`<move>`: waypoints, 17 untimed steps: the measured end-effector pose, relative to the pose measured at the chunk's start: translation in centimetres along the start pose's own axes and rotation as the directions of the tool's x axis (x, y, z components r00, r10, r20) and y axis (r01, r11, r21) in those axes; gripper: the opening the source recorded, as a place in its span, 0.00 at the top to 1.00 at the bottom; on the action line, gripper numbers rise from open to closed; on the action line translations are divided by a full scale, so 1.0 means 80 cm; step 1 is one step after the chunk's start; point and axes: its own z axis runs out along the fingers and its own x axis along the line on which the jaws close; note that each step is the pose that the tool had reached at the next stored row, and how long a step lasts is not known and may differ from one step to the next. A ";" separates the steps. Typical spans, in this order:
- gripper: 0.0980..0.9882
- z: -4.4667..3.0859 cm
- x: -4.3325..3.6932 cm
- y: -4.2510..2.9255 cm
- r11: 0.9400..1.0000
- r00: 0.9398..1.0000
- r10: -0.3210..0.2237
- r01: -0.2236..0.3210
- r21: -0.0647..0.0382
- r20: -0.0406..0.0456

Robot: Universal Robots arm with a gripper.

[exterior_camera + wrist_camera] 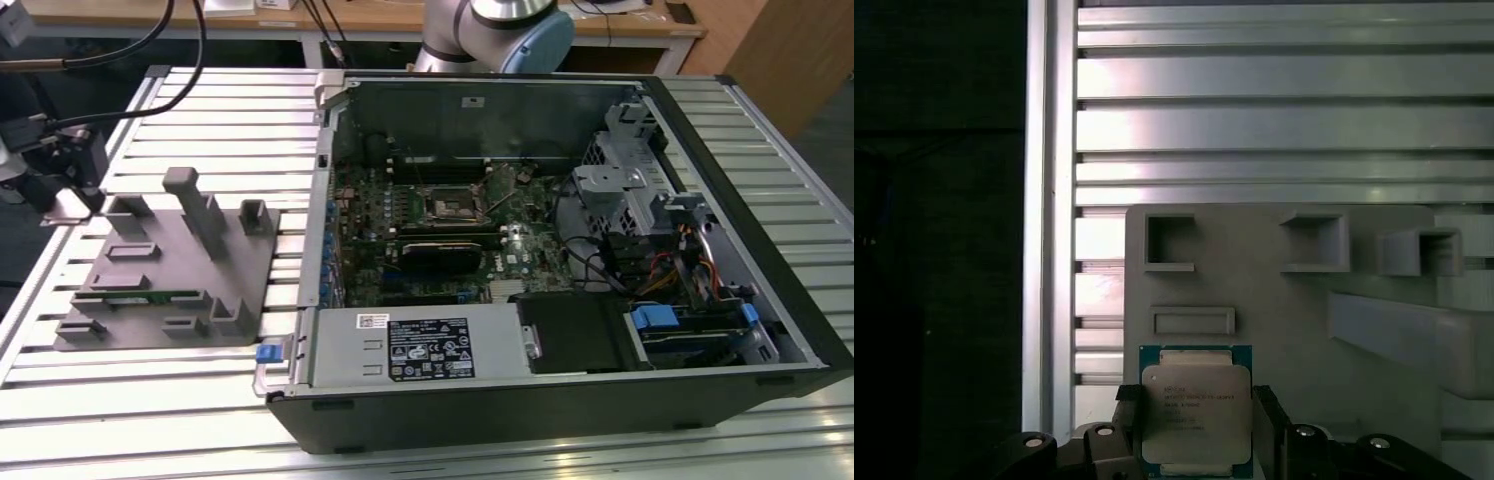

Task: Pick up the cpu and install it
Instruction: 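Pick up the cpu and move it towards the insertion slot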

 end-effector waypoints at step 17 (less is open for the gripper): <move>0.52 -0.0246 0.000 0.0017 1.000 1.000 0.001 -0.001 0.000 0.000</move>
